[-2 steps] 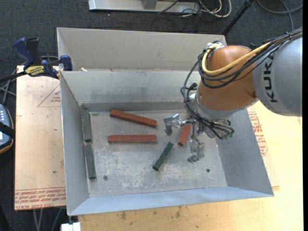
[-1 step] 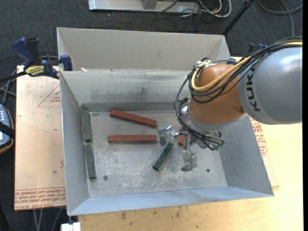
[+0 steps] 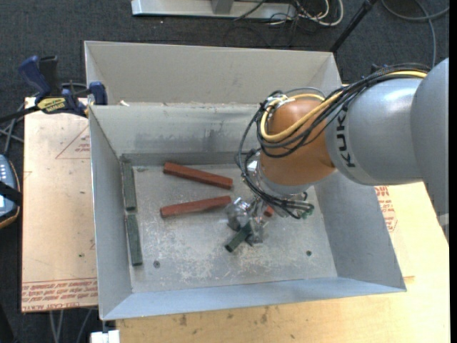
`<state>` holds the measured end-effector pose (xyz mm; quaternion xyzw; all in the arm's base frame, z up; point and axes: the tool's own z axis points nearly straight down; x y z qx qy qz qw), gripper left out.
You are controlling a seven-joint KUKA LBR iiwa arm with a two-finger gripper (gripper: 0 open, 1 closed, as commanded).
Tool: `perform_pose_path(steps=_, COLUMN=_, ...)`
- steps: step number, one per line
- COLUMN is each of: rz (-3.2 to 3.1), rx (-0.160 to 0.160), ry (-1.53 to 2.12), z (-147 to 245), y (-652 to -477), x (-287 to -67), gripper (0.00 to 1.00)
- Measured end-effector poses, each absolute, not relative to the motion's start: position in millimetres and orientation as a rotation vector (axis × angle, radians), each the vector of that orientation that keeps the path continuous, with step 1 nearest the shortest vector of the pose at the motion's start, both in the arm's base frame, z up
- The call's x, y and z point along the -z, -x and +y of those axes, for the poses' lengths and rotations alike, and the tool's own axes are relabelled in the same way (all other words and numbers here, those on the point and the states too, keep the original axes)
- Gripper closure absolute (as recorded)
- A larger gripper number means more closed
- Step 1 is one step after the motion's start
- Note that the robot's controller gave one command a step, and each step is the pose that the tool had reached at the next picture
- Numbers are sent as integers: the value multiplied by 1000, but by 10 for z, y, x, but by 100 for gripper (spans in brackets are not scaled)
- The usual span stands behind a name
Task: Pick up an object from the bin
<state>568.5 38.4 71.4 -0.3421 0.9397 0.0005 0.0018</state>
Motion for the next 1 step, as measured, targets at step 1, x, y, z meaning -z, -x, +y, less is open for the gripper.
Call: perform_pose_path(steps=1, rz=2950, rx=-1, ry=1074, z=382, y=-5683, x=-711, gripper=100)
